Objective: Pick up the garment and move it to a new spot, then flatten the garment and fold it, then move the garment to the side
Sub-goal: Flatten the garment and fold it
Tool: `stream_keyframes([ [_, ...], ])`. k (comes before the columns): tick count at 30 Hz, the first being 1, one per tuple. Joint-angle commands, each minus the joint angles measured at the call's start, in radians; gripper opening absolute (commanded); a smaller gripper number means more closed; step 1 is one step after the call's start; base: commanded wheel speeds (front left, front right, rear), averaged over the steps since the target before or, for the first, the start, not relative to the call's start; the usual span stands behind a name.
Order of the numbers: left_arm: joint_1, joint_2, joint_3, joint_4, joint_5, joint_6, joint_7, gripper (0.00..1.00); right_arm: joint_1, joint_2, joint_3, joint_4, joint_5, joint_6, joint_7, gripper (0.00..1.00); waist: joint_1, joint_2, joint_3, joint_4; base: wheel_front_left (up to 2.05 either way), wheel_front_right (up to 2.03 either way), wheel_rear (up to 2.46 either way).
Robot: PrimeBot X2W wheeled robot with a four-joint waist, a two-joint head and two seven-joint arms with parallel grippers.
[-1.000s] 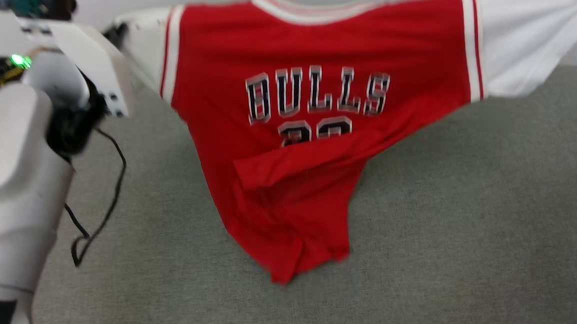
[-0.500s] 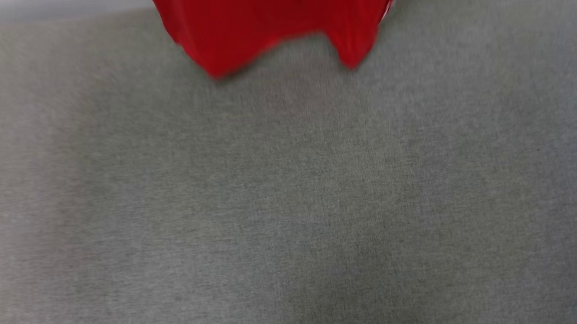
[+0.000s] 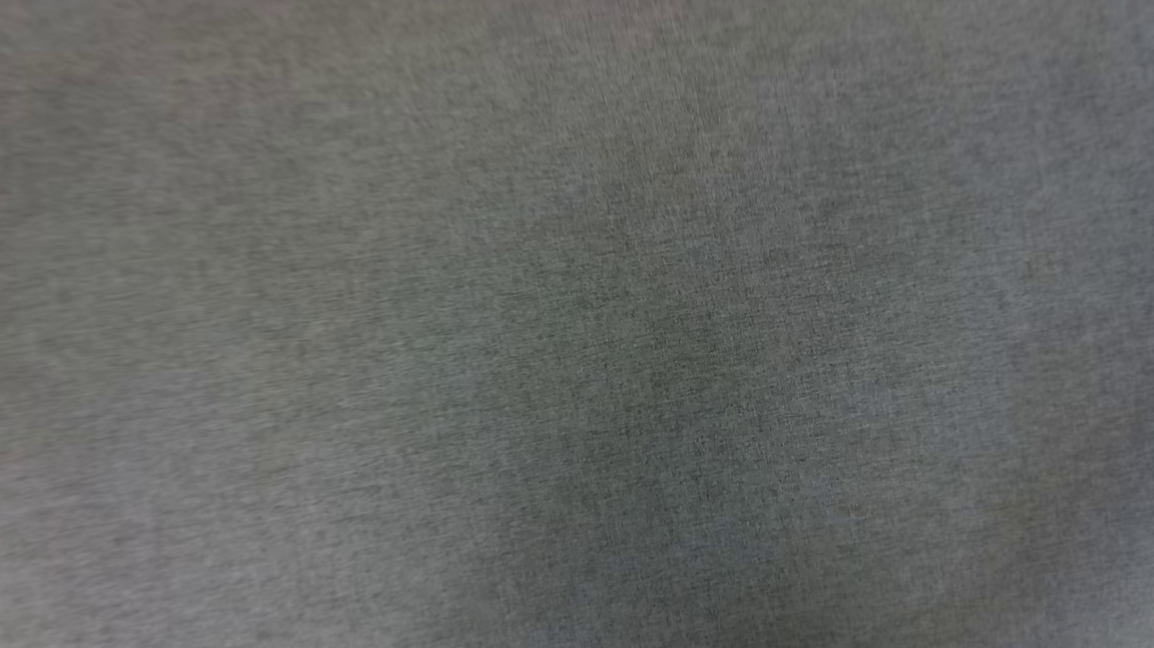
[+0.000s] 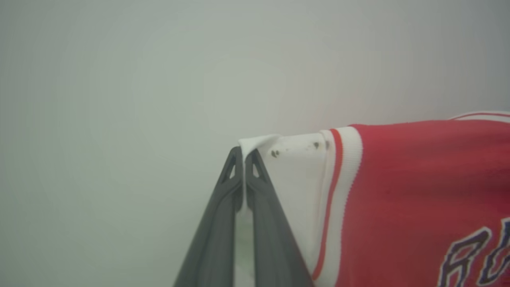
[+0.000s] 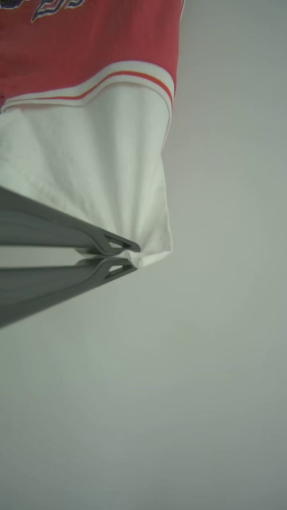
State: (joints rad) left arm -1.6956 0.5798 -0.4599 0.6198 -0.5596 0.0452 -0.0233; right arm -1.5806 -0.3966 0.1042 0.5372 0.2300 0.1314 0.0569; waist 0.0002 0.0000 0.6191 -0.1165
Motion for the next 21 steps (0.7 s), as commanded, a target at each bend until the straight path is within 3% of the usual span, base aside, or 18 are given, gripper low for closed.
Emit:
stream_keyframes([
  [1, -0.008, 0.004, 0.005, -0.001, -0.006, 0.004, -0.010, 0.00, -0.010, 0.011, 0.008, 0.004, 0.005, -0.001, -0.010, 0.00, -0.0002, 0.0000, 0.048, -0.021, 0.00, 0.00, 0.00],
  [10, 0.026, 0.011, 0.036, 0.052, -0.048, -0.017, -0.061, 0.00, 0.016, 0.045, 0.056, -0.017, 0.028, -0.001, -0.030, 0.00, -0.0002, 0.0000, 0.123, -0.022, 0.00, 0.00, 0.00],
  [21, 0.174, -0.015, 0.061, 0.096, -0.105, -0.048, -0.183, 0.00, 0.190, -0.020, 0.122, -0.079, 0.132, -0.001, -0.025, 0.00, -0.0002, 0.0000, 0.064, 0.029, 0.00, 0.00, 0.00],
])
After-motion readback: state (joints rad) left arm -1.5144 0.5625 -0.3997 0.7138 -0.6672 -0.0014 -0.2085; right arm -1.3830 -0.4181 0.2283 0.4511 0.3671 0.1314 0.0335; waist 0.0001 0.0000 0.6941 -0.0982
